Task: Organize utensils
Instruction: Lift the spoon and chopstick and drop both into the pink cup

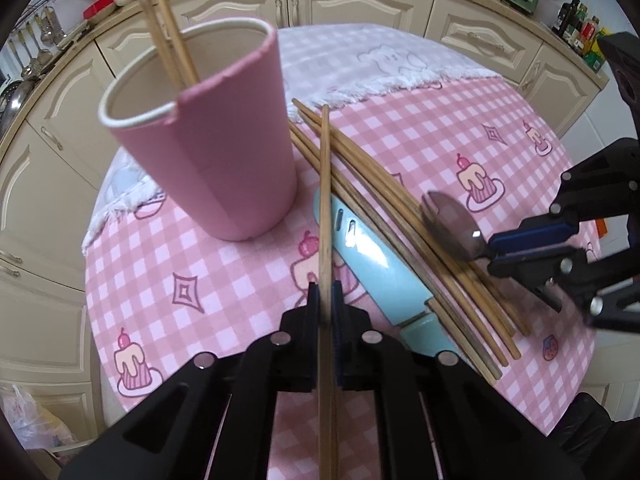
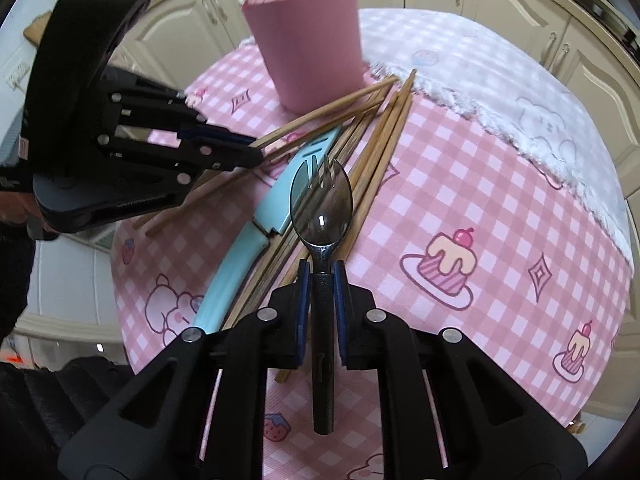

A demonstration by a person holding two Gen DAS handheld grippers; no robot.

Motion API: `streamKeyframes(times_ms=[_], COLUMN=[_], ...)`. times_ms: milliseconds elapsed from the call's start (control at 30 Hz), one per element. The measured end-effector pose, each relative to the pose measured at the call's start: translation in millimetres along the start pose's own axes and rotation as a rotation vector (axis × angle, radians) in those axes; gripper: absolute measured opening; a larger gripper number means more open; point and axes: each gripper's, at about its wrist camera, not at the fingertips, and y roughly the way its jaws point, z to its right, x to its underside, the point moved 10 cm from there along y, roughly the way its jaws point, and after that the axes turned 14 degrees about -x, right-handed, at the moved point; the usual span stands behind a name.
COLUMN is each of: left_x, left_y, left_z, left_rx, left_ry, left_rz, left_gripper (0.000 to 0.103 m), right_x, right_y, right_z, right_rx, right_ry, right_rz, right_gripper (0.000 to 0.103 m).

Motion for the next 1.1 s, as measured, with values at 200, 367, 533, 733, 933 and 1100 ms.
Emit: streamKeyframes(times_ms=[200, 367, 533, 733, 933, 1100], left_x=[1, 0, -8, -28, -57, -88], left_y=[-29, -64, -97, -148, -192, -213], left_z=[-8, -11, -23, -56, -94, -122], left_rx=[0.005, 0.014, 0.011, -0.016, -0.065, -0.115], left_ry=[-0.054, -0.093, -0.166, -0.302, -0.437, -0.542], left_rz=[0.102, 0.220, 0.341, 0.533, 0.717, 0.840], left_gripper=[0.006, 0.006, 0.006, 0.006, 0.006, 0.006], right_x=[-8, -18, -33, -76, -125, -165], right_y=[-26, -52, -74, -105, -139, -157], right_z=[0, -2, -9, -23, -38, -49], right_rx=[-0.056, -0.085, -0.102, -0.128, -0.134, -0.109], right_ry=[0.045, 0.059, 0.057, 0.044, 0.016, -0.019], right_rz=[0.140, 0.252, 0.346, 0.514, 0.686, 0.796], right_gripper=[0.012, 0.012, 0.012, 0.012, 0.012, 0.012])
